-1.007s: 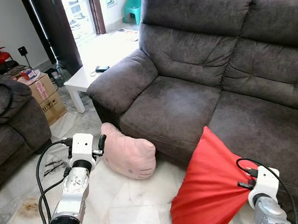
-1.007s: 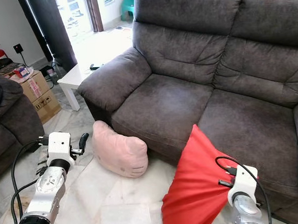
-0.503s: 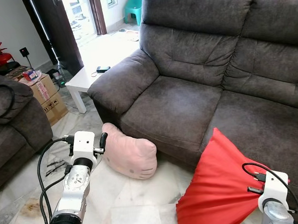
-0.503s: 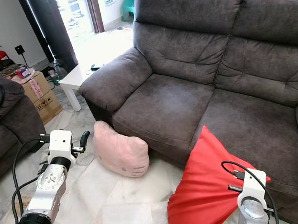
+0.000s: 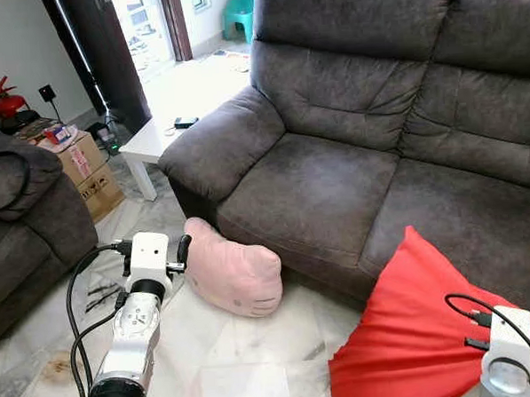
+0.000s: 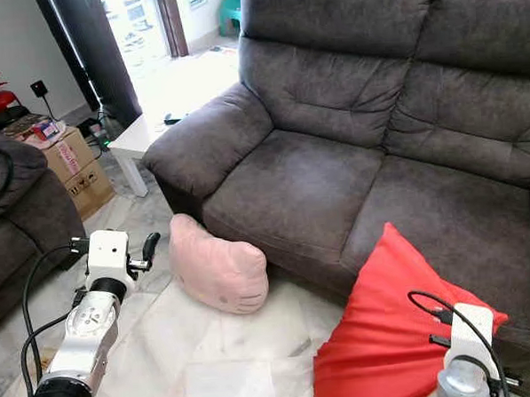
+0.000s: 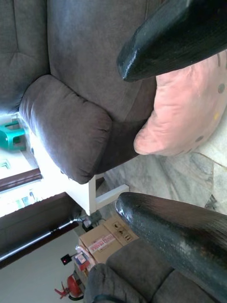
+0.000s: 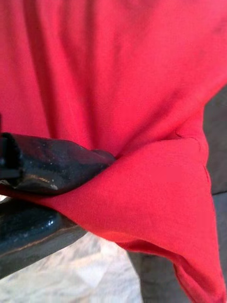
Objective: Move the pillow to the sofa from floor
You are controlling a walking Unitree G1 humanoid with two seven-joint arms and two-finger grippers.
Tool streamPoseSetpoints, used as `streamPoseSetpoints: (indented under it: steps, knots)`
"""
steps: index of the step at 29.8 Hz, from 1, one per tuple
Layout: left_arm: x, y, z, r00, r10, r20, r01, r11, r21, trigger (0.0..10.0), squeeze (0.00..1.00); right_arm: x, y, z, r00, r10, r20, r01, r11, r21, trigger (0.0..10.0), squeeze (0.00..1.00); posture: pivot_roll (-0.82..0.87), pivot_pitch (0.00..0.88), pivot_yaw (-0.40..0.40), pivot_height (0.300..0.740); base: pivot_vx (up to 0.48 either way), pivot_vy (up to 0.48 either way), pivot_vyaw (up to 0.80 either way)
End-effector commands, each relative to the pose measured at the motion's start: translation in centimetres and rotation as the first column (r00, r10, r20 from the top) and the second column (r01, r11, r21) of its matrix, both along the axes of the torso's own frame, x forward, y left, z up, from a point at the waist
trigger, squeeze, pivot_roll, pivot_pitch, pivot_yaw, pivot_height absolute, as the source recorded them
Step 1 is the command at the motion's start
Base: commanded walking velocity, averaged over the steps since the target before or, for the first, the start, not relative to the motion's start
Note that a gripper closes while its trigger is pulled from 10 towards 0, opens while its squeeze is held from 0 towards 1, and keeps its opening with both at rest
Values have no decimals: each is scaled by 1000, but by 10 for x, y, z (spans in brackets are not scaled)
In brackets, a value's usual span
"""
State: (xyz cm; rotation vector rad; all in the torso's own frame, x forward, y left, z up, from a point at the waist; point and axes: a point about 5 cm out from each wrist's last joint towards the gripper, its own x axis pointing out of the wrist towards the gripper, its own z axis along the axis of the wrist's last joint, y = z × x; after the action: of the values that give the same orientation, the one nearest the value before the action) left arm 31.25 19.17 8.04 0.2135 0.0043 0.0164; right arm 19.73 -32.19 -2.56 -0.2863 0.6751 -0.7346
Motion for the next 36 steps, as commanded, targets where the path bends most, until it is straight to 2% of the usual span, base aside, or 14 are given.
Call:
streamPoseSetpoints:
  steps: [1, 4, 5, 6, 8, 13, 16, 20, 21, 27, 29, 30, 33, 36]
  knots:
    - [-1, 4, -2, 1000, 11, -15, -11, 1000, 18, 10000, 0, 4, -15, 14, 998, -26, 49, 30, 996, -86, 10000, 0, 74, 0, -3, 740, 0, 0, 0]
    - [-1, 4, -2, 1000, 10, -17, -10, 1000, 20, 10000, 0, -11, -19, 8, 999, -51, -3, 50, 991, -122, 10000, 0, 70, 0, -1, 740, 0, 0, 0]
    - [-1, 4, -2, 1000, 10, -17, -10, 1000, 20, 10000, 0, -11, -19, 8, 999, -51, -3, 50, 991, -122, 10000, 0, 70, 0, -1, 740, 0, 0, 0]
    - [-1, 4, -2, 1000, 11, -16, -11, 1000, 22, 10000, 0, -19, -24, 8, 997, -79, -19, 75, 985, -154, 10000, 0, 71, 0, -1, 740, 0, 0, 0]
    - [-1, 4, -2, 1000, 11, -16, -11, 1000, 22, 10000, 0, -20, -27, 9, 996, -89, -22, 84, 983, -164, 10000, 0, 71, 0, -1, 740, 0, 0, 0]
    - [0, 4, -2, 1000, 9, -16, -8, 1000, 24, 10000, 0, -24, -41, 20, 990, -142, -16, 132, 949, -285, 10000, 0, 66, 0, 4, 740, 0, 0, 0]
    - [0, 4, -2, 1000, 8, -15, -8, 1000, 25, 10000, 0, -24, -44, 23, 988, -155, 1, 148, 944, -293, 10000, 0, 64, 0, 5, 740, 0, 0, 0]
    - [0, 3, -2, 1000, 8, -15, -8, 1000, 27, 10000, 0, -23, -44, 23, 990, -144, -14, 132, 938, -322, 10000, 0, 65, 0, 4, 740, 0, 0, 0]
    - [1, 3, -2, 1000, 9, -14, -8, 1000, 26, 10000, 0, -22, -41, 22, 990, -141, 8, 138, 950, -282, 10000, 0, 66, 0, 4, 740, 0, 0, 0]
    - [1, 3, -1, 1000, 10, -13, -10, 1000, 28, 10000, 0, -12, -27, 18, 998, -69, -6, 64, 958, -280, 10000, 0, 69, 0, 3, 740, 0, 0, 0]
    - [1, 3, -2, 1000, 11, -14, -11, 1000, 27, 10000, 0, -8, -20, 15, 998, -60, 20, 63, 973, -221, 10000, 0, 65, 0, 3, 740, 0, 0, 0]
    - [1, 3, -2, 1000, 11, -14, -11, 1000, 27, 10000, 0, -8, -20, 15, 998, -60, 20, 63, 973, -221, 10000, 0, 65, 0, 3, 740, 0, 0, 0]
    - [1, 3, -2, 1000, 11, -13, -11, 1000, 26, 10000, 0, -1, -12, 15, 1000, -11, 10, 13, 968, -251, 10000, 0, 70, 0, 1, 740, 0, 0, 0]
    - [1, 2, -1, 1000, 12, -12, -11, 1000, 25, 10000, 0, -7, -18, 15, 998, -59, -24, 49, 952, -301, 10000, 0, 74, 0, 0, 740, 0, 0, 0]
